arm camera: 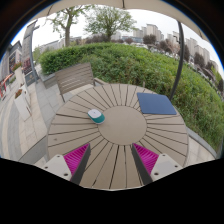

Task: Arrange mouse

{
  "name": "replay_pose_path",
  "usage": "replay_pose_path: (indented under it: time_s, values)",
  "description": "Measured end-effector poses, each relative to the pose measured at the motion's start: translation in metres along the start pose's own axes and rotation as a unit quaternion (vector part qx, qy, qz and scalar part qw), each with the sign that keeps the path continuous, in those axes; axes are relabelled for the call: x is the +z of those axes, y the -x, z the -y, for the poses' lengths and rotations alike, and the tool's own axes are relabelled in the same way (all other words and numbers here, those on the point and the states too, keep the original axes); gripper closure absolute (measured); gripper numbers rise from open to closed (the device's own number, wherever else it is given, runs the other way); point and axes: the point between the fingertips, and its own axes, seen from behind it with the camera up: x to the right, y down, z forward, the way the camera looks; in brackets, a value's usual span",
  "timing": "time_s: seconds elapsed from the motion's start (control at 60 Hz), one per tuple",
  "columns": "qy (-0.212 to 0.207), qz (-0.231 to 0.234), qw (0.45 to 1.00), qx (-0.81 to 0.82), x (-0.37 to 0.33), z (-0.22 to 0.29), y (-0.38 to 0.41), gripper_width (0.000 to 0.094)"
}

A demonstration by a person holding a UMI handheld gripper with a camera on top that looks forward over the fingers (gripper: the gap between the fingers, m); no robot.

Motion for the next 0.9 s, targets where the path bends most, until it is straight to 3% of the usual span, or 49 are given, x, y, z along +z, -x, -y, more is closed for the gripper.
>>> replay_pose_path:
  time_s: [0.267, 0.9]
  values:
    - [-0.045, -0.009, 0.999, 0.011, 0.074, 0.037, 0.06, 0.0083]
    - [-0.05, -0.052, 0.997, 0.017, 0.237, 0.064, 0.046, 0.0081]
